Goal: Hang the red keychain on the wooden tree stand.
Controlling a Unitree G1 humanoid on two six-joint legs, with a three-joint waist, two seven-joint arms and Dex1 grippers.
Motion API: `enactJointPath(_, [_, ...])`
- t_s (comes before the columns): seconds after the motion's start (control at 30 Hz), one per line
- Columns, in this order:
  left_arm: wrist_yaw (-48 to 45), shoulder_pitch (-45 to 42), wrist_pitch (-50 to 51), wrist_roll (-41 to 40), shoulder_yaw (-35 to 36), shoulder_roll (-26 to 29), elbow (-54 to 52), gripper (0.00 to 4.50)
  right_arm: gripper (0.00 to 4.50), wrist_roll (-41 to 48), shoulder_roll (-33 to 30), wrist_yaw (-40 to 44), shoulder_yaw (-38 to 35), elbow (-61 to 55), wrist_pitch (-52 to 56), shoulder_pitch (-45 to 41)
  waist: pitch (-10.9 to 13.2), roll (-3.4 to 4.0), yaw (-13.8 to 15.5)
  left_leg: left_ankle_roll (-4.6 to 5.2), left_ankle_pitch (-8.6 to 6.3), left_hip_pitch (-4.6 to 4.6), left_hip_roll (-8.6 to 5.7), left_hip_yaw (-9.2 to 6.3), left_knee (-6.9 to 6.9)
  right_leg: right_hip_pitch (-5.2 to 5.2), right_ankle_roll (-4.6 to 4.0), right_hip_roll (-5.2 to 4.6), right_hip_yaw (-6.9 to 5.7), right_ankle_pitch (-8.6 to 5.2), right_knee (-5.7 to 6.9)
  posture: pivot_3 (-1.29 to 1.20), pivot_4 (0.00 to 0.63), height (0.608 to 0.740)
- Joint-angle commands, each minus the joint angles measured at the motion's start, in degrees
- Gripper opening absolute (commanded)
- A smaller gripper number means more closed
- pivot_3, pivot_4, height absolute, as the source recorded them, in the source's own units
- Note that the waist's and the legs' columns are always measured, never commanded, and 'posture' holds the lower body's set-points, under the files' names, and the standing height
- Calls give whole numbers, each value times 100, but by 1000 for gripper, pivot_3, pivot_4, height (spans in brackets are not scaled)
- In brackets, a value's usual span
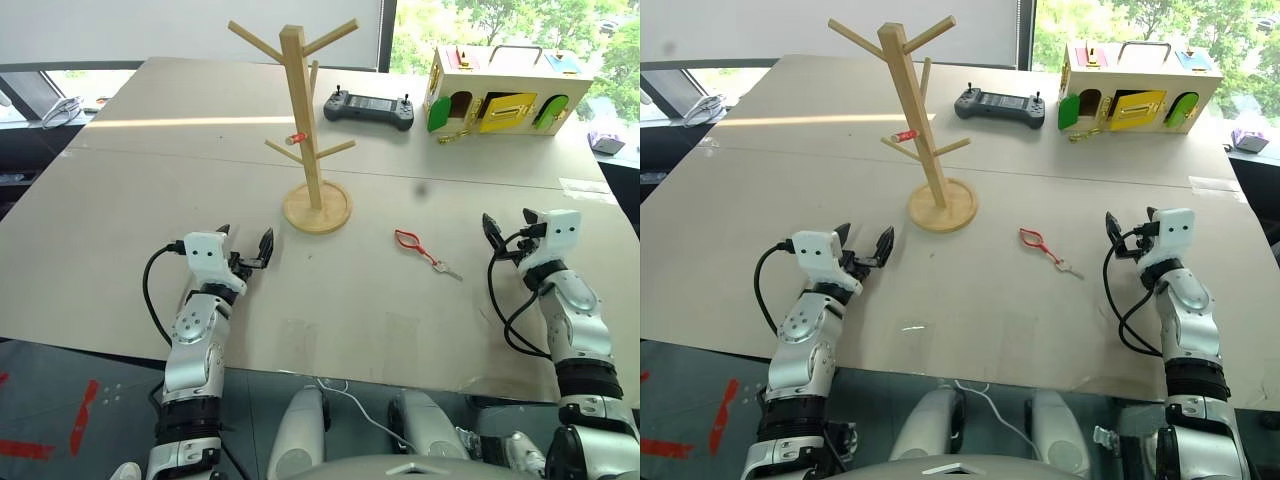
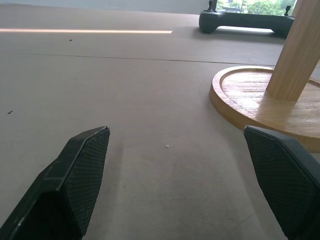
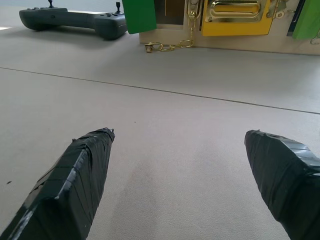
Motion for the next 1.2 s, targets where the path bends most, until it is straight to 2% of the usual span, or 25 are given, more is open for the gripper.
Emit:
enactJointPath(0.03, [-101, -4, -79, -39, -40, 40, -113, 4455, 4500, 55, -112, 39, -137, -151, -81, -64, 0, 0, 0, 0, 0, 0, 0, 0, 0, 0, 0, 0, 0, 0, 0, 0, 150, 740])
enactJointPath(0.47, [-358, -56, -142, -91, -83, 30, -111, 4455, 4500, 49, -126, 91, -119, -94, -39, -130, 0, 0, 0, 0, 0, 0, 0, 0, 0, 0, 0, 0, 0, 0, 0, 0, 150, 740])
enactJointPath(0.6, [-1005, -2, -77, -471, -283, 10, -330, 4455, 4500, 150, -201, 339, -59, -161, 178, -117, 0, 0, 1, 0, 0, 0, 0, 2, 0, 0, 0, 0, 0, 0, 0, 0, 150, 740])
enactJointPath(0.73, [-1776, 140, -24, -805, -677, 57, -635, 4455, 4500, 541, -455, 1054, 180, -884, 958, 12, 3, 4, 1, 0, 0, -2, 0, 3, 0, -1, 0, -1, 1, 0, -2, 0, 150, 740])
enactJointPath(0.87, [-2781, 515, -209, -709, -1432, 306, -879, 4455, 4500, 1156, -1017, 1810, 703, -2329, 2455, 278, 7, 20, -15, 0, 0, 1, 2, 4, -8, 0, 0, 2, 4, -1, -4, 0, 150, 740])
enactJointPath(1.03, [-3330, 609, -545, -695, -1656, 457, -712, 4455, 4500, 1331, -1304, 1623, 953, -3186, 3593, 363, 7, 21, -4, 0, 0, 6, 2, 2, -14, 0, -1, 3, 4, -1, -5, 0, 150, 740])
enactJointPath(1.2, [-3440, 513, -1109, -547, -1596, 451, -375, 4455, 4500, 1111, -975, 939, 1361, -3725, 4172, 228, 7, 21, -10, 1, 0, 3, 1, 5, -13, -2, 0, 2, 7, -2, -9, 0, 150, 740])
